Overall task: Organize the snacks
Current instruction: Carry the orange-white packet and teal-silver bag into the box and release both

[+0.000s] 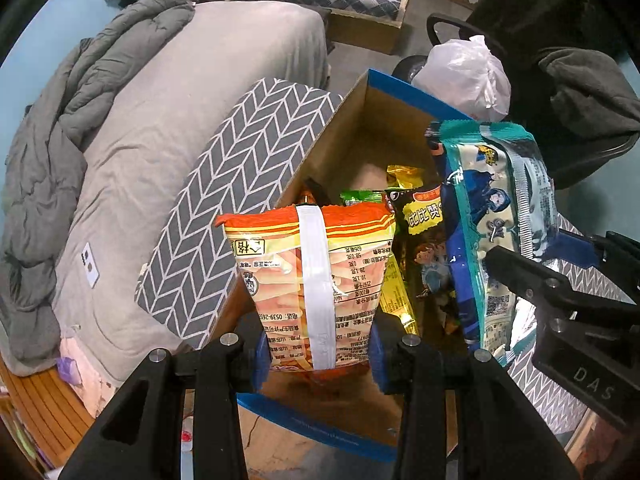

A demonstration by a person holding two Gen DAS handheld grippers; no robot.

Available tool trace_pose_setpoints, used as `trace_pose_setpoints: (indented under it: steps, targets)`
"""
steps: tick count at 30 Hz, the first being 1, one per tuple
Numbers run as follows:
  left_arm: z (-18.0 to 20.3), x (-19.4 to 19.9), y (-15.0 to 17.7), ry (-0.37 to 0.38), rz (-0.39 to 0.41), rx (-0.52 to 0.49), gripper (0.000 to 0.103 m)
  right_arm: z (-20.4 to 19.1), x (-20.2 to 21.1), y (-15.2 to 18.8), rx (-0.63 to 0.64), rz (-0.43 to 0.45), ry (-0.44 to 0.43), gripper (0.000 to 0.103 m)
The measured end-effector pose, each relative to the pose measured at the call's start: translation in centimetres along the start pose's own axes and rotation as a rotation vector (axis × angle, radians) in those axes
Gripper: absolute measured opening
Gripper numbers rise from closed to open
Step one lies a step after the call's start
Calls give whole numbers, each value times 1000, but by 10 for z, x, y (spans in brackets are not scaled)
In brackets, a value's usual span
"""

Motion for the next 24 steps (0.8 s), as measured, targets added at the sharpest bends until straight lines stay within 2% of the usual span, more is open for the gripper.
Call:
trace_pose_setpoints:
  steps: [3, 7, 9, 15, 17, 20, 24]
  targets:
    - [2, 1, -3, 12, -7, -14, 40, -4, 2, -2, -3, -2, 7, 51]
    - [2, 6, -5, -9, 4, -35, 54, -5, 7, -3, -17, 3, 12, 52]
    - [3, 10, -7, -10, 18, -43, 57, -4, 12, -4, -20, 11, 21, 53]
    - [4, 32, -9, 31, 35, -29, 60, 1, 33, -4, -24, 47, 59, 65]
    - [6, 44, -8, 39, 56, -32, 67, 4, 44, -3, -27, 66, 75, 67]
    - [11, 63, -8, 43, 107, -44, 72, 7, 57, -3, -29, 90, 89, 72]
    - [18, 87, -9, 48, 155, -63, 74, 15, 81, -1, -51, 138, 112, 78]
Point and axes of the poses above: each gripper's, at about its wrist camera, not at the fingertips, and x roughly against the way its jaws point, z to its right, y to its underside, the point moved 3 cm from there along -x, roughly the way its jaws point, and after that the axes turned 1 degree about x, right-handed, at the moved point
